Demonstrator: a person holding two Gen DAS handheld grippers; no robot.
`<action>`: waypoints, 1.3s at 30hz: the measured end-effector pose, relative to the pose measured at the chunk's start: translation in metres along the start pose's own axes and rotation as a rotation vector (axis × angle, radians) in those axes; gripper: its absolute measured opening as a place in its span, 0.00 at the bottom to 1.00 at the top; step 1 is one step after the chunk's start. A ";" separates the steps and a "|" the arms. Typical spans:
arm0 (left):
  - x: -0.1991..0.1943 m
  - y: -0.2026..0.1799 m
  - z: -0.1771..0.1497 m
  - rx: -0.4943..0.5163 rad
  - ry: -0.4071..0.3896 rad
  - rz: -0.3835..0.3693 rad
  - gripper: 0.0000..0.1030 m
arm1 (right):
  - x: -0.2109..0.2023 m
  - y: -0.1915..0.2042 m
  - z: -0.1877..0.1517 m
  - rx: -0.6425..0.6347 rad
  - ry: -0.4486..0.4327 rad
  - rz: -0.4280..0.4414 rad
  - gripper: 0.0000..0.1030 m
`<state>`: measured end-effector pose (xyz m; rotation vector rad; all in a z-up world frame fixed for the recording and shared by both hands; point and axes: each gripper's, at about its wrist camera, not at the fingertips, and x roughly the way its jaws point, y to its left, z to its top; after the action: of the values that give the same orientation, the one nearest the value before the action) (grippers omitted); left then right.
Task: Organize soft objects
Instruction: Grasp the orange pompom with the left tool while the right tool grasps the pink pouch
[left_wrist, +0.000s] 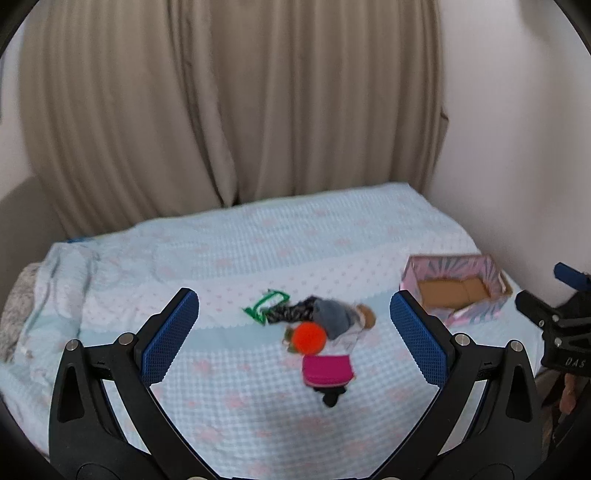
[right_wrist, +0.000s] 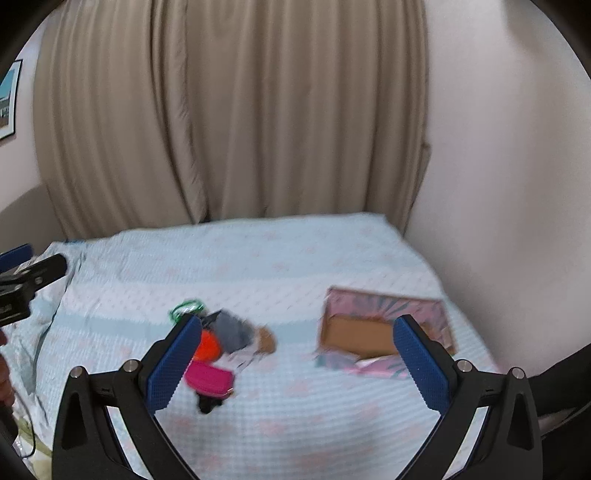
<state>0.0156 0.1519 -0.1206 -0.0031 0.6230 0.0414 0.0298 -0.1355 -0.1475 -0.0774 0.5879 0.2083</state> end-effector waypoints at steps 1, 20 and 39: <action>0.010 0.004 -0.002 0.006 0.013 -0.016 1.00 | 0.010 0.010 -0.006 0.002 0.016 0.014 1.00; 0.275 0.027 -0.084 0.200 0.318 -0.380 0.99 | 0.214 0.134 -0.102 -0.134 0.294 0.193 1.00; 0.411 -0.011 -0.158 0.243 0.488 -0.474 0.60 | 0.354 0.173 -0.168 -0.468 0.527 0.454 1.00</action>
<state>0.2568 0.1536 -0.4889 0.0760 1.0978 -0.5071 0.1887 0.0728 -0.4865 -0.4636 1.0715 0.7811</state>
